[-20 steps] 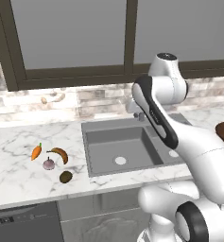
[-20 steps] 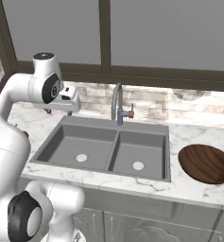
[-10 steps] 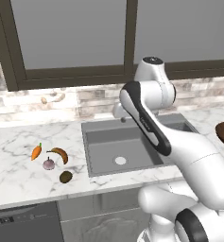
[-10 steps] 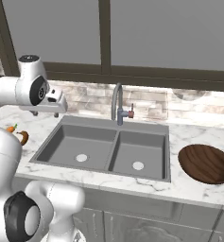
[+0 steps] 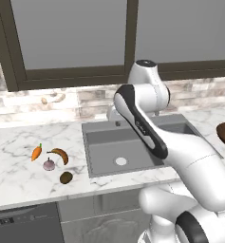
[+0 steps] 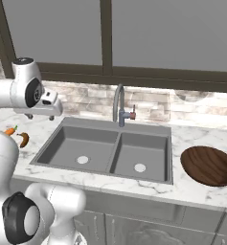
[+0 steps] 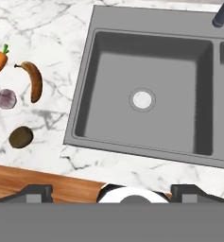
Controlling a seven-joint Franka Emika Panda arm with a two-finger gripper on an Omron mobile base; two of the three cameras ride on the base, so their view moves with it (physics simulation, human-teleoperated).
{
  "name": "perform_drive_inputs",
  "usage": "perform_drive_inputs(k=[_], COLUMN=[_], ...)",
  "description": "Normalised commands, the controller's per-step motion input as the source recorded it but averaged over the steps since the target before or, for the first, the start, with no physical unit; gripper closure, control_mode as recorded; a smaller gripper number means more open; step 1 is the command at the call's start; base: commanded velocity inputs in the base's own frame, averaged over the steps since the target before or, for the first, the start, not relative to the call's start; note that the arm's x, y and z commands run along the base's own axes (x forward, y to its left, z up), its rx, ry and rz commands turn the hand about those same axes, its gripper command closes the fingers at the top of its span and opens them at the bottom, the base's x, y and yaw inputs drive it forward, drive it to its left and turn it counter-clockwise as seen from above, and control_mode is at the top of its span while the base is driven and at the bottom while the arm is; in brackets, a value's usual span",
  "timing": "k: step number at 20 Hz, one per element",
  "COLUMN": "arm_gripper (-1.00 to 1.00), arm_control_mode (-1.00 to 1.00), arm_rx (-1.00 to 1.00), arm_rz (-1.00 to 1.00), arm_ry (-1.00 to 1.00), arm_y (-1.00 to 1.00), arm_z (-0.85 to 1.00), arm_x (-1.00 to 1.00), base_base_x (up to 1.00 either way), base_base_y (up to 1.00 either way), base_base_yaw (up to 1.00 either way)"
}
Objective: There is a mixed pile of frozen fruits and vegetables on the counter. Locate all the frozen vegetables and place the items in a bowl on the counter. Take all the frozen fruits and defrost them in a running sink.
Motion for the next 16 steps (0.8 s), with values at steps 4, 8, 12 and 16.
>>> perform_drive_inputs(k=[4,8,12,16], arm_gripper=[-1.00,-1.00,-1.00,-1.00], arm_control_mode=[-1.00,-1.00,-1.00,-1.00], arm_rx=[0.02,0.07,0.10,0.21], arm_rz=[0.00,0.00,0.00,0.00], arm_ry=[0.01,0.00,0.00,0.01], arm_y=[0.27,0.25,0.29,0.10], arm_z=[-0.02,-0.02,0.00,0.00], arm_x=[-0.05,-0.10,-0.13,-0.16], base_base_x=[0.00,0.00,0.00,0.00], base_base_y=[0.00,0.00,0.00,0.00], base_base_yaw=[0.00,0.00,0.00,0.00])
